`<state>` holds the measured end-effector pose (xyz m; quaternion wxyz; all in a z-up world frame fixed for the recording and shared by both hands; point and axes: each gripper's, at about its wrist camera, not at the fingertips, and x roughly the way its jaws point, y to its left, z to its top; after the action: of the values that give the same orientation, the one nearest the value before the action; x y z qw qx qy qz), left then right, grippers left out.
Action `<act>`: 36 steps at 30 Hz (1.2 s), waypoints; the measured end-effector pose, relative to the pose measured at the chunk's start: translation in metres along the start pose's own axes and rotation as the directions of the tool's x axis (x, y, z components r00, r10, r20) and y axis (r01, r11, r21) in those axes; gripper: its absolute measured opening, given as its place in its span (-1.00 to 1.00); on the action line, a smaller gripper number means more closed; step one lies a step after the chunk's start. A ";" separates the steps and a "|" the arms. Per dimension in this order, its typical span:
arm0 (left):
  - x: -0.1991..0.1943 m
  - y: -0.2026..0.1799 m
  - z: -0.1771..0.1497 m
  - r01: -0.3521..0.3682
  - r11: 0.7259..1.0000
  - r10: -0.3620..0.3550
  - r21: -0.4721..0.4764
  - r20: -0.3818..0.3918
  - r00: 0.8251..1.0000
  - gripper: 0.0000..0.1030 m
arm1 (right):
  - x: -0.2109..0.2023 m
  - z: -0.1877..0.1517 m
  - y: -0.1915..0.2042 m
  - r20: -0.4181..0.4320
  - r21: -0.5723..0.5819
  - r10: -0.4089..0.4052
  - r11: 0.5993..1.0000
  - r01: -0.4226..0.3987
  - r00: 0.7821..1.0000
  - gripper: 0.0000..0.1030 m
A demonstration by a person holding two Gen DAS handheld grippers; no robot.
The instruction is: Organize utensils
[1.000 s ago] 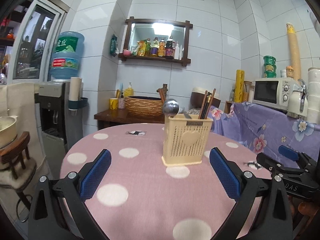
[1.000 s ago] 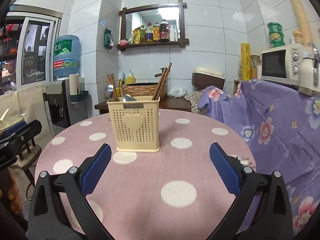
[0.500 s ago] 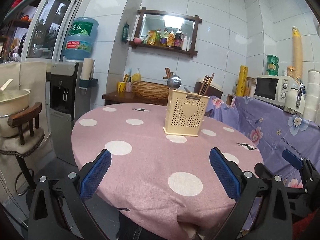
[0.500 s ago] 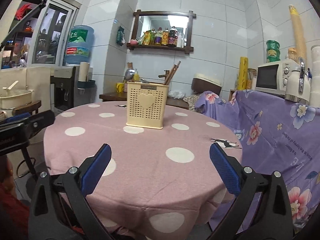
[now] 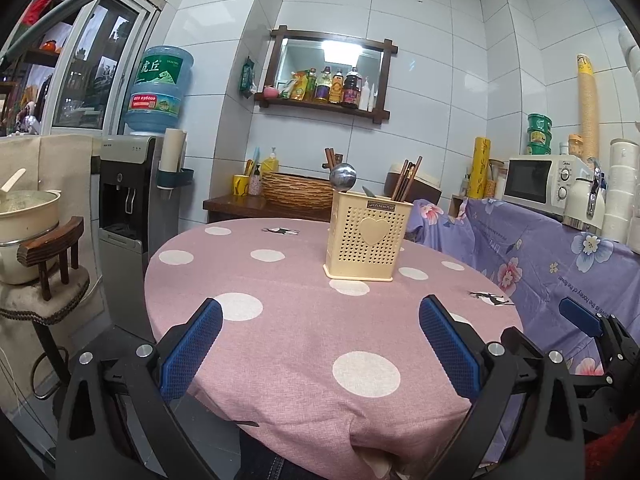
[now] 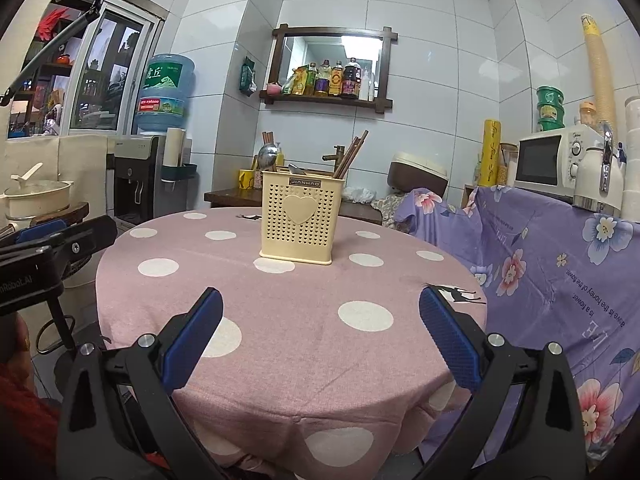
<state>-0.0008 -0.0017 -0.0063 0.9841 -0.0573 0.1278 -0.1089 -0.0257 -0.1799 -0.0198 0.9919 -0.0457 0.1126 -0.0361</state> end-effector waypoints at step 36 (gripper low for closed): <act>0.002 0.001 -0.003 0.015 1.000 -0.015 0.004 -0.028 1.000 0.90 | 0.001 -0.001 -0.001 -0.003 0.004 0.001 1.000 -0.001 1.000 0.89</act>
<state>0.0006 -0.0016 -0.0095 0.9816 -0.0547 0.1406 -0.1174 -0.0247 -0.1812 -0.0208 0.9919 -0.0438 0.1140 -0.0361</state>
